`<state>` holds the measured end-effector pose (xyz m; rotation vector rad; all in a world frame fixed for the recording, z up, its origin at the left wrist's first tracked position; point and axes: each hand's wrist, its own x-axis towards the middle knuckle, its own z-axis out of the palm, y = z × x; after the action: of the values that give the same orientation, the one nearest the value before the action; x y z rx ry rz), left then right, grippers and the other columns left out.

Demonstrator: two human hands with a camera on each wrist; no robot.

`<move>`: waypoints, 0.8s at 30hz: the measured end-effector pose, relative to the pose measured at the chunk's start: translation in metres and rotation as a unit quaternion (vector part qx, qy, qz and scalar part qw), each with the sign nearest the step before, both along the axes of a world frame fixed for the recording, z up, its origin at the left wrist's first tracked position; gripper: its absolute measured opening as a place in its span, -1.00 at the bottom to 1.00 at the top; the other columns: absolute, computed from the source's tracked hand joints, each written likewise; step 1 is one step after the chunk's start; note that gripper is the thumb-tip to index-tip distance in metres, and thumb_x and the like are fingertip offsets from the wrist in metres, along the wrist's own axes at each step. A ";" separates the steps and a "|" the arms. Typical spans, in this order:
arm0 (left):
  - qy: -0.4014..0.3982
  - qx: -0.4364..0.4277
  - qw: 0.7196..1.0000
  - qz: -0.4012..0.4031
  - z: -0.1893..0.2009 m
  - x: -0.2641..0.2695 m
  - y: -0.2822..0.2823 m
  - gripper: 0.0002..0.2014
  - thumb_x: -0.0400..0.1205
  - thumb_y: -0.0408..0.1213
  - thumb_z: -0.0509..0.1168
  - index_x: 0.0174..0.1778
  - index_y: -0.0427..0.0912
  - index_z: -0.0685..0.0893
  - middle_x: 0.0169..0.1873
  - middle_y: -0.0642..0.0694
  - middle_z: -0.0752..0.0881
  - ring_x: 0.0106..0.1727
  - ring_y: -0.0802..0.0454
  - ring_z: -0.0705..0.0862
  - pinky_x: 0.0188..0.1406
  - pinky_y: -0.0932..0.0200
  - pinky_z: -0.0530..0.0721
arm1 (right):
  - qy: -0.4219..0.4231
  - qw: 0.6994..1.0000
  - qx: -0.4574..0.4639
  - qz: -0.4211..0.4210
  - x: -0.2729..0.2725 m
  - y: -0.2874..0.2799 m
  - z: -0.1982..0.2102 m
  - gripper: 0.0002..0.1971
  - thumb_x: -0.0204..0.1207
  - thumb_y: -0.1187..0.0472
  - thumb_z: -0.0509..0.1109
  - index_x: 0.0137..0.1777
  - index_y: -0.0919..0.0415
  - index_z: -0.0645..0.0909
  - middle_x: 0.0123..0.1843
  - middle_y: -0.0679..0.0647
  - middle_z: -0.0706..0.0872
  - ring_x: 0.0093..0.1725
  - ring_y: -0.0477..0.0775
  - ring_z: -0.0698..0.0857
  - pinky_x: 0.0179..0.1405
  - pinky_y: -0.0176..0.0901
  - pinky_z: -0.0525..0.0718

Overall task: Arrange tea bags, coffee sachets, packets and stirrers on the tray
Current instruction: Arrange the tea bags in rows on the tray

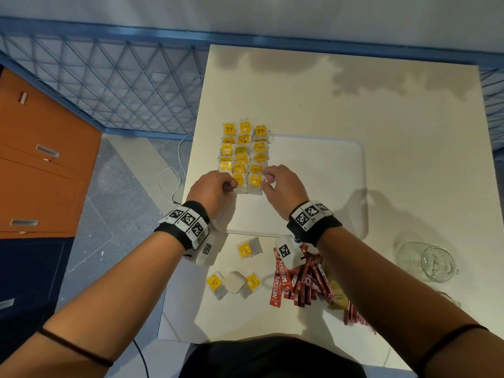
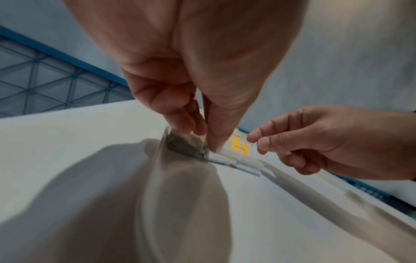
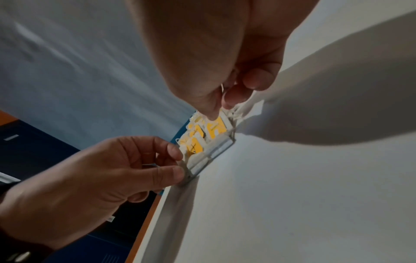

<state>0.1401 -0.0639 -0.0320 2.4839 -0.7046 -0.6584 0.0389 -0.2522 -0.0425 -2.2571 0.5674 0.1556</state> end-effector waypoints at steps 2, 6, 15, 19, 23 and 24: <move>-0.007 -0.016 1.000 -0.009 0.004 -0.004 0.005 -0.87 0.58 -0.37 0.46 -0.04 -0.06 0.81 -0.12 0.04 0.71 -0.10 0.04 0.67 0.01 0.12 0.63 | -0.015 1.000 0.008 0.004 -0.009 0.001 0.003 -0.72 0.71 0.10 0.36 0.37 0.06 0.69 0.11 -0.08 0.65 0.07 -0.10 0.64 0.16 -0.10 0.65; 0.005 -0.029 0.998 -0.050 0.015 -0.021 0.020 -0.94 0.62 -0.21 0.46 -0.08 0.07 0.74 -0.15 0.09 0.70 -0.23 0.18 0.60 -0.17 0.16 0.56 | -0.011 0.998 0.007 0.061 -0.035 0.008 0.011 -0.75 0.70 0.05 0.40 0.32 0.03 0.72 0.09 -0.08 0.71 0.08 -0.02 0.69 0.16 -0.06 0.66; 0.050 0.070 0.988 -0.130 0.019 -0.100 0.061 -0.82 0.61 0.06 0.40 -0.01 0.10 0.62 -0.15 0.12 0.63 -0.15 0.06 0.58 -0.20 0.12 0.47 | 0.064 0.973 -0.012 0.222 -0.089 0.043 0.012 -0.69 0.72 -0.03 0.34 0.40 -0.09 0.71 0.13 -0.07 0.84 0.14 0.05 0.76 0.05 -0.08 0.62; 0.053 0.104 0.979 -0.169 0.011 -0.122 0.073 -0.64 0.49 0.23 0.46 0.07 0.16 0.61 -0.14 0.21 0.49 -0.16 0.08 0.56 -0.23 0.15 0.39 | 0.084 0.964 -0.029 0.251 -0.098 0.051 0.012 -0.75 0.73 -0.02 0.30 0.29 -0.09 0.73 -0.07 -0.01 0.83 -0.04 0.13 0.77 -0.07 0.04 0.72; 0.054 0.126 0.967 -0.213 0.003 -0.137 0.078 -0.47 0.46 0.17 0.51 0.32 0.12 0.65 0.11 0.10 0.59 0.03 0.01 0.67 -0.05 0.09 0.62 | 0.100 0.959 -0.067 0.255 -0.100 0.055 0.012 -0.76 0.70 0.00 0.33 0.31 -0.15 0.69 -0.08 -0.04 0.80 -0.07 0.11 0.73 -0.16 -0.05 0.63; 0.054 0.129 0.966 -0.216 0.003 -0.139 0.079 -0.49 0.47 0.12 0.51 0.33 0.10 0.66 0.14 0.08 0.60 0.04 0.00 0.68 -0.03 0.09 0.63 | 0.102 0.958 -0.080 0.255 -0.100 0.056 0.011 -0.77 0.70 -0.01 0.32 0.30 -0.15 0.68 -0.08 -0.04 0.79 -0.08 0.11 0.73 -0.19 -0.06 0.61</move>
<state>0.0012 0.0149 -0.0292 2.5147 -1.2007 -1.0954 -0.0615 -0.1965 -0.0314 -2.5220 0.0874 0.6272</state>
